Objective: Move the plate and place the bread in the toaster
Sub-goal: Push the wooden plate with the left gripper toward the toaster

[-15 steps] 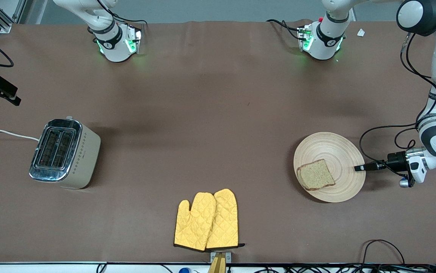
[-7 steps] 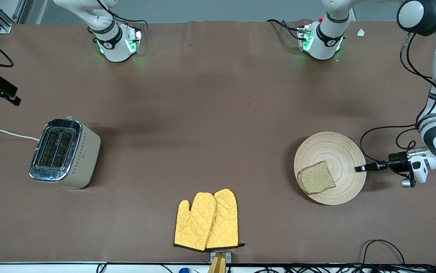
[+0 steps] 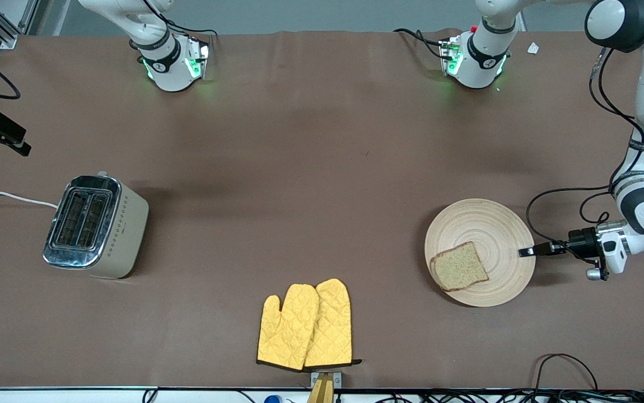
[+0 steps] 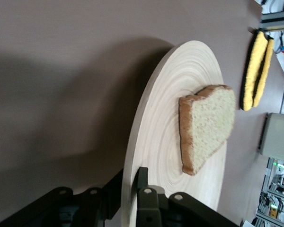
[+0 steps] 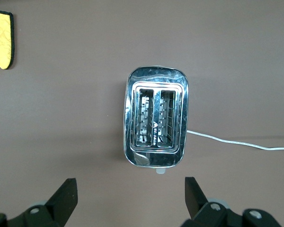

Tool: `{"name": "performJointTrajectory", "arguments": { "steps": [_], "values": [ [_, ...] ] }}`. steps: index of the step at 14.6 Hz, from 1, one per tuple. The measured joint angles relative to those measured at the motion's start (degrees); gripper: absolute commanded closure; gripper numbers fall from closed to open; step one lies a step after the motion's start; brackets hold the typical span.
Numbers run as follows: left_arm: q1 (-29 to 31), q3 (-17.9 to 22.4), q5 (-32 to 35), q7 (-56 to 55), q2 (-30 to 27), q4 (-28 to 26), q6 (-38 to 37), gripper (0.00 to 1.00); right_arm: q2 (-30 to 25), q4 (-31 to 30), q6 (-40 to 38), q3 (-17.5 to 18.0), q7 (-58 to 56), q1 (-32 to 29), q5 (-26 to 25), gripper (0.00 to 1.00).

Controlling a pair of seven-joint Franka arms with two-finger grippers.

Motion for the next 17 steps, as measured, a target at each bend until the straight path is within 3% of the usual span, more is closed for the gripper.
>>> {"name": "performJointTrajectory", "arguments": {
  "steps": [9,14,17],
  "values": [
    [-1.39,-13.09,2.45,-0.28,-1.42,1.18,-0.15,1.0,0.0,-0.01,0.0,0.0,0.0,0.0,0.0,0.0],
    [-10.8,-14.61,3.03,-0.7,-1.32,0.66,1.04,1.0,0.0,-0.01,0.0,0.0,0.0,0.0,0.0,0.0],
    [-18.43,-14.71,-0.38,-1.06,-0.76,-0.1,6.81,1.0,0.0,-0.02,-0.01,-0.01,0.0,0.0,0.0,0.0]
  ]
}}
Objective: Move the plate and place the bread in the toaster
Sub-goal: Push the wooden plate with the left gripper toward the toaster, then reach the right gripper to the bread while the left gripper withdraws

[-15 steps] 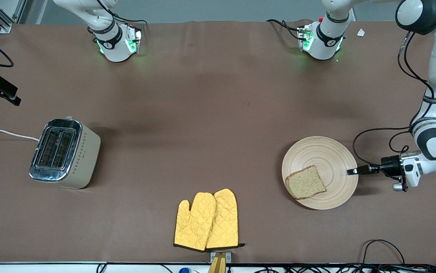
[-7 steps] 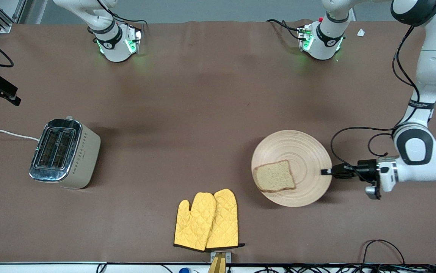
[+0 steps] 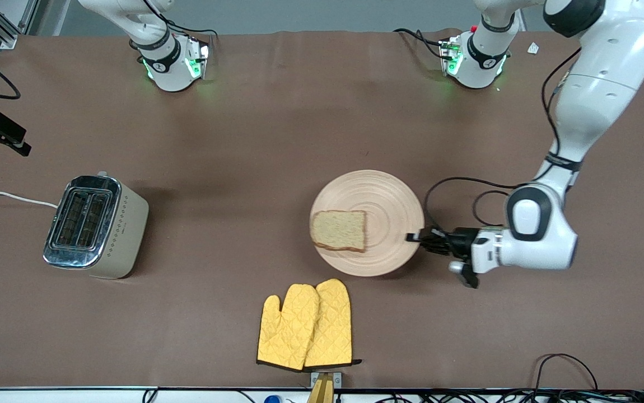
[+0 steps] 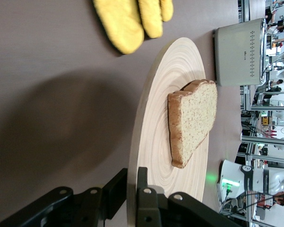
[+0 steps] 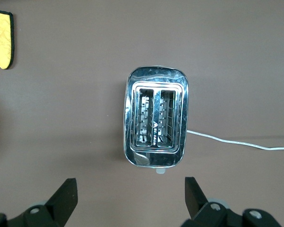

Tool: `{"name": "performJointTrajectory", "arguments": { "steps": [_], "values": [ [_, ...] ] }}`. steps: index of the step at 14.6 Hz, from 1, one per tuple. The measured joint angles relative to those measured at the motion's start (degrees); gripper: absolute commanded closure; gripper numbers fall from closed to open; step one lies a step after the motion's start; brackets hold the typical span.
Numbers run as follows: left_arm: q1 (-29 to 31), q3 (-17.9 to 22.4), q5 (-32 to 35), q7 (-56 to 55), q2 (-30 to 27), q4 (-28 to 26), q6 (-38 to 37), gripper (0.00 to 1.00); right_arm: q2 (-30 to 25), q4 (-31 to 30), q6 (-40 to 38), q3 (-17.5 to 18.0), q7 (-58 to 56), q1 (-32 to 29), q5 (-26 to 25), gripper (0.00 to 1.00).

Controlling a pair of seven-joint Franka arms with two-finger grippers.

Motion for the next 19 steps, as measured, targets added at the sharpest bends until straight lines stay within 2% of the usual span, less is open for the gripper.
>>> {"name": "performJointTrajectory", "arguments": {
  "steps": [4,10,17,19],
  "values": [
    [-8.18,0.03,-8.71,0.05,1.77,-1.37,7.45,1.0,0.0,0.0,0.08,-0.03,0.0,0.0,0.0,0.0],
    [-14.3,0.16,-22.27,7.67,4.77,-2.43,12.22,1.0,0.19,-0.17,-0.28,-0.01,-1.03,0.0,0.0,0.0],
    [-11.75,1.05,-22.54,12.62,5.85,-5.7,12.36,0.98,1.13,-0.35,-1.14,-0.12,-5.87,-0.03,0.38,0.0],
    [-11.08,1.05,-22.54,13.21,6.05,-6.4,12.36,0.92,1.76,-0.46,-1.22,-0.3,-5.87,-0.04,3.63,0.0]
  ]
}}
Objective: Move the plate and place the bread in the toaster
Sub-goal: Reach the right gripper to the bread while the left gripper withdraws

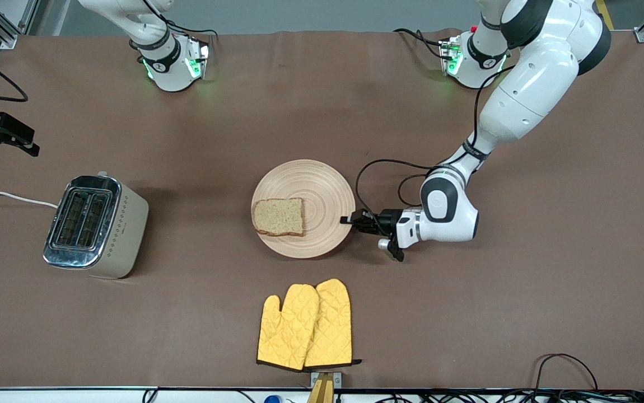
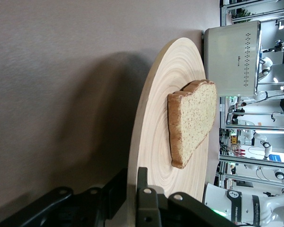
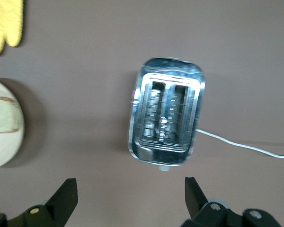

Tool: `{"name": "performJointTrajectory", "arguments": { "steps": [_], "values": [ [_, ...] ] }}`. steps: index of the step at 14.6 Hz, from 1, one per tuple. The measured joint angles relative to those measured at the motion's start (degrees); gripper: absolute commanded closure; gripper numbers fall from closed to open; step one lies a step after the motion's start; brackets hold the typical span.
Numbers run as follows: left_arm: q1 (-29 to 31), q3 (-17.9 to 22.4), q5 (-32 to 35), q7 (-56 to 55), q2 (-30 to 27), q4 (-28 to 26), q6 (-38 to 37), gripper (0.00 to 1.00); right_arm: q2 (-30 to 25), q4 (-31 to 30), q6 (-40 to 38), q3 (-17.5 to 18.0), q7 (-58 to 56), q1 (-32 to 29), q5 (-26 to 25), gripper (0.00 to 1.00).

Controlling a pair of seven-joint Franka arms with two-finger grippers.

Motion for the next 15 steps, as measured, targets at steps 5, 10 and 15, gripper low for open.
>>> {"name": "performJointTrajectory", "arguments": {
  "steps": [5,10,15],
  "values": [
    [0.06,0.15,-0.08,0.03,0.1,-0.37,-0.08,0.55,1.79,-2.82,-0.8,0.04,0.89,0.11,9.39,0.0],
    [0.47,0.18,-0.47,-0.92,0.07,-0.31,-0.13,0.0,5.56,-6.75,1.26,0.67,5.49,5.32,16.74,0.0],
    [4.92,0.43,0.74,-4.38,-0.82,0.76,-0.18,0.0,11.84,-7.17,8.8,0.89,10.41,13.18,20.6,0.0]
  ]
}}
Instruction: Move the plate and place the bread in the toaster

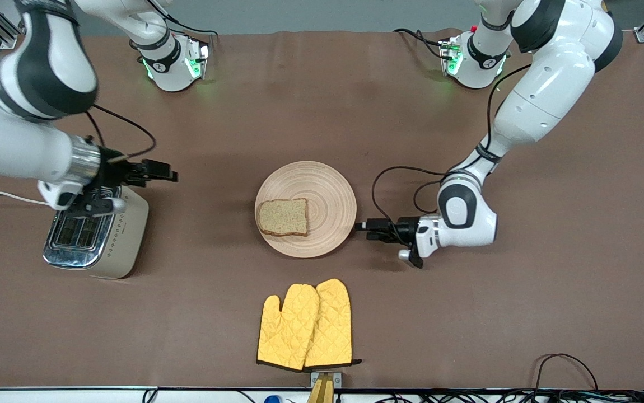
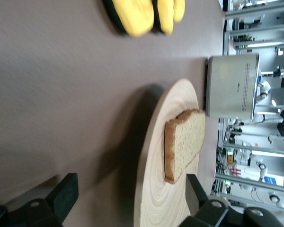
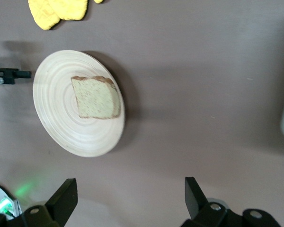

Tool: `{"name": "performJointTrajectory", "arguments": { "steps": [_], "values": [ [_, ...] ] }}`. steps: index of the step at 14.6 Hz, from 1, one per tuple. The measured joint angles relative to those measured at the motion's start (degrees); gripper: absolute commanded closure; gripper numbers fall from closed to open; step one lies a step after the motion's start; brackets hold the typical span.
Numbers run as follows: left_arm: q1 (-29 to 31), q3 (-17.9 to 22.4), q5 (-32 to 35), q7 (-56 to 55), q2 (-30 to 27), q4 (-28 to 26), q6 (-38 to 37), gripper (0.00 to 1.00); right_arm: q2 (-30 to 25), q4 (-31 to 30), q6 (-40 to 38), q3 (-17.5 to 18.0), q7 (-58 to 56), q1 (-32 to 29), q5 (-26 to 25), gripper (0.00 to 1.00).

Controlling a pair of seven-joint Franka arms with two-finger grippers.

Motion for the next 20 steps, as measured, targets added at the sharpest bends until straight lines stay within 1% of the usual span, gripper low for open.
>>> {"name": "performJointTrajectory", "arguments": {
  "steps": [2,5,8,10,12,15,17,18,20],
  "values": [
    [3.01,0.08,3.46,-4.39,-1.18,1.78,-0.93,0.0,2.07,-0.48,5.04,0.1,2.16,4.25,0.4,0.0],
    [8.31,0.21,11.2,-11.63,-2.93,6.31,-6.32,0.0,4.94,-2.23,11.73,0.14,3.22,9.73,0.41,0.0],
    [12.92,0.14,21.11,-18.78,-4.9,10.47,-10.82,0.0,8.45,-2.75,16.8,0.07,3.22,12.83,0.38,0.0],
    [14.71,0.09,23.4,-20.82,-6.11,11.65,-13.19,0.0,10.78,-2.89,20.61,0.04,3.2,14.87,-0.36,0.0],
    [15.27,0.12,25.92,-24.13,-7.94,12.79,-15.01,0.0,13.01,-3.03,23.99,0.02,3.38,16.56,-2.12,0.0],
    [15.15,-0.46,36.75,-35.69,-13.23,13.65,-16.16,0.0,15.95,-3.33,27.73,-0.03,3.75,18.02,-2.98,0.04],
    [14.69,-0.62,41.57,-42.46,-17.51,13.79,-18.26,0.0,17.48,-3.46,29.67,-0.12,3.77,18.43,-3.6,0.08],
    [14.44,-0.63,42.97,-45.41,-19.62,13.81,-19.8,0.0,18.09,-3.54,30.58,-0.15,3.81,18.46,-4.47,0.11],
    [14.13,-0.65,46.62,-50.94,-23.79,13.83,-23.64,0.0,18.99,-3.62,31.76,-0.27,3.81,18.46,-5.77,0.2]
  ]
}}
